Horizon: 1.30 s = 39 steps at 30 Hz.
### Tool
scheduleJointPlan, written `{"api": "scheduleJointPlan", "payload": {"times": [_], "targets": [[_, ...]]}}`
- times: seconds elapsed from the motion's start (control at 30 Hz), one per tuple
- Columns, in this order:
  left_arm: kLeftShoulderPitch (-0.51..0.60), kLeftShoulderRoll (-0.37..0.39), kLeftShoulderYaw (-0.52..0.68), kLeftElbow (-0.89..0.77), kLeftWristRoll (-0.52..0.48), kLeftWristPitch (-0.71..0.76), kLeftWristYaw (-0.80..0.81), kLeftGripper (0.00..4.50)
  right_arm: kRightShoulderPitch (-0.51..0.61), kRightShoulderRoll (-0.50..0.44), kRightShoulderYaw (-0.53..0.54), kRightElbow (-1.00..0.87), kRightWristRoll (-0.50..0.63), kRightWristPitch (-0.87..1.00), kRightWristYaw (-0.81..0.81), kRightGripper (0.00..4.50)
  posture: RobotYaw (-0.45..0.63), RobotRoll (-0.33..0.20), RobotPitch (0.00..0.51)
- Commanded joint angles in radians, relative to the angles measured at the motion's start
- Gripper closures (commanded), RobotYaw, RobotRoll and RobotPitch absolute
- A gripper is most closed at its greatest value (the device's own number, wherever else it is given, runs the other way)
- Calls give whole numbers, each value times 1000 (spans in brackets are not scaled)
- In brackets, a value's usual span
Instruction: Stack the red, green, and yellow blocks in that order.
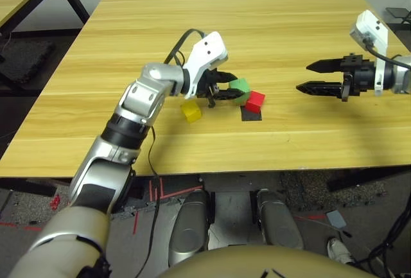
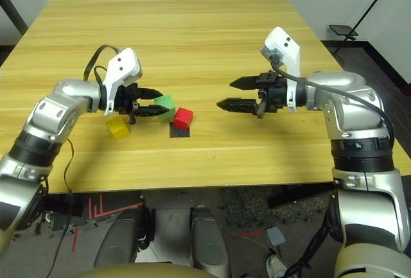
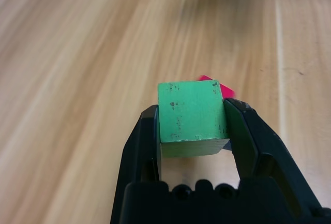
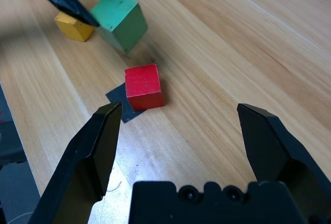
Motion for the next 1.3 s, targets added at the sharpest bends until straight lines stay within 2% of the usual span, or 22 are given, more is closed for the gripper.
{"api": "scheduleJointPlan", "payload": {"times": [0.03,0.43,0.6,0.87,1.0,1.1,1.2,1.3], "targets": [[-40,-56,-28,84,21,-29,-27,2531,31,-14,-27,-26,25,20,-33,0,80,-110,74],[-94,-169,-37,289,68,-129,-105,2531,109,-39,-68,-103,90,75,-106,0,17,-110,77],[-104,-182,-24,338,82,-164,-105,2531,122,-45,-77,-122,112,90,-128,0,16,-110,81],[-81,-173,-20,323,90,-125,-101,2531,104,-39,-65,-101,114,94,-143,0,44,-109,87],[-66,-174,1,284,73,-79,-81,1127,86,-27,-54,-77,108,88,-146,0,67,-108,82],[-50,-159,62,158,29,11,-40,87,69,-19,-45,-53,101,77,-145,0,87,-112,75],[-18,-118,130,-26,-12,139,19,39,53,-14,-37,-29,96,61,-139,0,108,-111,70],[78,-15,206,-240,-34,283,86,39,35,-6,-28,-19,101,58,-139,0,120,-111,70]]}}
